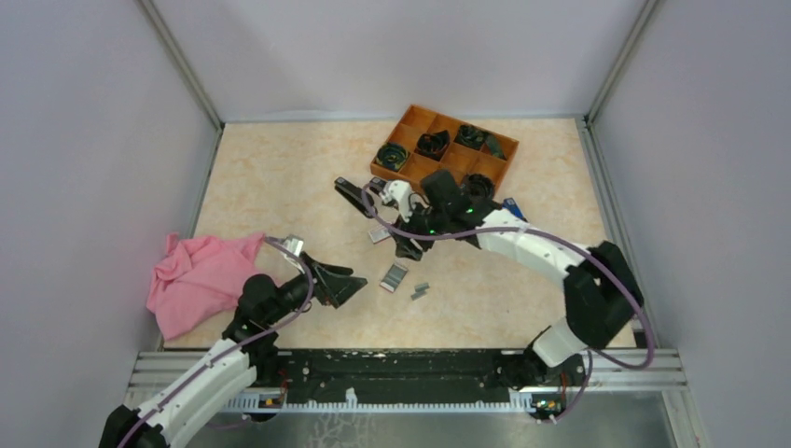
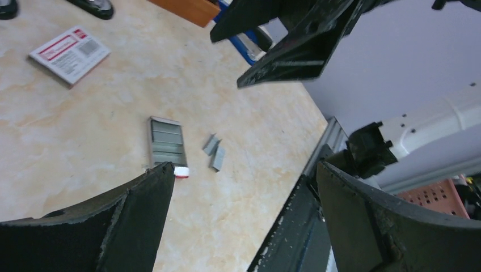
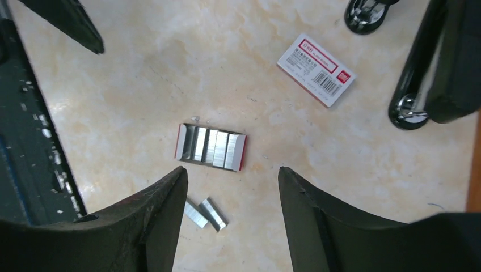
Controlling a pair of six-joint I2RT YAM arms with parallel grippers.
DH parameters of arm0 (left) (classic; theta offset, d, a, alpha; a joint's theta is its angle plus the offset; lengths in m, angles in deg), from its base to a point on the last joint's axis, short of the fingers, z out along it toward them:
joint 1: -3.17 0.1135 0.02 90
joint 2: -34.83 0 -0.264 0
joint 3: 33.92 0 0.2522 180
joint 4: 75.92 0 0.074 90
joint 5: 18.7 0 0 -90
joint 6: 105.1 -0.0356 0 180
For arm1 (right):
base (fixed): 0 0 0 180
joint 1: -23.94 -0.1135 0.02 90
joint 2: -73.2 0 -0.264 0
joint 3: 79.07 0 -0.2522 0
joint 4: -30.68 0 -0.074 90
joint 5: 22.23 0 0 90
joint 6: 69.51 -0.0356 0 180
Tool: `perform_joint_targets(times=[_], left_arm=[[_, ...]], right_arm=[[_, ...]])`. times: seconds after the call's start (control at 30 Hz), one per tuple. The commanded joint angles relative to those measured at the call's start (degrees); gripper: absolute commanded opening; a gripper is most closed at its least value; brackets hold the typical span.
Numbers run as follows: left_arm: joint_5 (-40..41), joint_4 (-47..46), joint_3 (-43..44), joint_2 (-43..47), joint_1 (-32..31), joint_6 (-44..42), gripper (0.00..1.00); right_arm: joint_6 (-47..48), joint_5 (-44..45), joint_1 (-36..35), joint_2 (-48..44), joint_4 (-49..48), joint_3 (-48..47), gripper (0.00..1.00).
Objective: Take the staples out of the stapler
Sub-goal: Place the staple in the staple box, then adjust the staple at the center of the board.
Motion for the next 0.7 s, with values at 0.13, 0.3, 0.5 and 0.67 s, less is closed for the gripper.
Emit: perform_joint_targets(times=[0.13,0.3,0.5,0.67], left_arm=[[-13.2,-18.4,1.8,-12.7,-4.1,-2.5,0.91],[2.5,-5.7,10.7,-19.1,-19.7,-19.1,0.82],[15.4,5.3,21.1,-33.4,-26.8,-28.2,0.64],[19.2,13.7,30.2,-45.3,-29.2,-28.1,0.51]], right_arm=[[-0.3,-24.7,13.4,-17.3,-0.7,1.3,0.58],[-3.2,-32.7,18.8,-22.8,2.7,0.5,0.58],[-9.9,-38.4,24.2,-28.4,-3.9,6.6,0.58],[-12.9,-39.6,32.8,-31.3,-7.7,10.7,0.57]])
